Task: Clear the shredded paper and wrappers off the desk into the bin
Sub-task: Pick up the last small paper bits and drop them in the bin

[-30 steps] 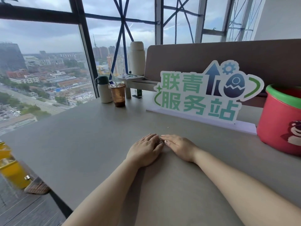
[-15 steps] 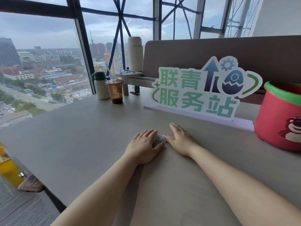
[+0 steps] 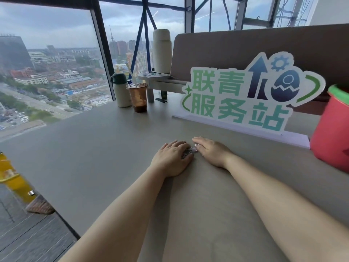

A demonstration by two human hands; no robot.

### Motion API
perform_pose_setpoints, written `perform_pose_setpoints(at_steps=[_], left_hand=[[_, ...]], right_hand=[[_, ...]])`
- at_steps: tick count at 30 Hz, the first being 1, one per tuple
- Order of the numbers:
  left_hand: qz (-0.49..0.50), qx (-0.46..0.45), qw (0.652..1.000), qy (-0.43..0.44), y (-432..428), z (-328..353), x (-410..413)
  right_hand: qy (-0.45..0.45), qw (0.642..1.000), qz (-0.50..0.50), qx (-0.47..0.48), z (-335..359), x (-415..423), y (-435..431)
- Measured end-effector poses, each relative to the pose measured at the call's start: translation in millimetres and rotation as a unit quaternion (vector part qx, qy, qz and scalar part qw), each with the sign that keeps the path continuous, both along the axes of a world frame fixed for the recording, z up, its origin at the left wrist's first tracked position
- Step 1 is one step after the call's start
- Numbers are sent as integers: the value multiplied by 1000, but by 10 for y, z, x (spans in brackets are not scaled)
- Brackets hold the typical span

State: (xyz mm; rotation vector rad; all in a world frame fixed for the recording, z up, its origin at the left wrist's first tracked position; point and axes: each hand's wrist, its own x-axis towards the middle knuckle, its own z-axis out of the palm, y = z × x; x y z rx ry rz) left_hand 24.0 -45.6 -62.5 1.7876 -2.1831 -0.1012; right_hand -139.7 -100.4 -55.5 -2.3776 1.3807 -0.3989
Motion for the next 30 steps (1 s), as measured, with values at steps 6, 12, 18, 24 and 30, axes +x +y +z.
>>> perform_pose_setpoints(at_steps=[6,12,18,24,30], left_hand=[[1,-21,999,47,116,20,4],[4,-53,997,60,195,17,-28],[51,-65,995,58,196,-8,-7],[14,-41,995,91,119,-3,11],[-11,-48,993,105,105,-4,0]], right_hand=[[-8,999,33,-15,-9,-38,154],[-45,995,56,-71,-11,-88,327],[-85,992,-22,-91,-45,-134,330],[-82,994,-22,-74,-78,-106,248],[-98,991,7,-91,-44,-93,287]])
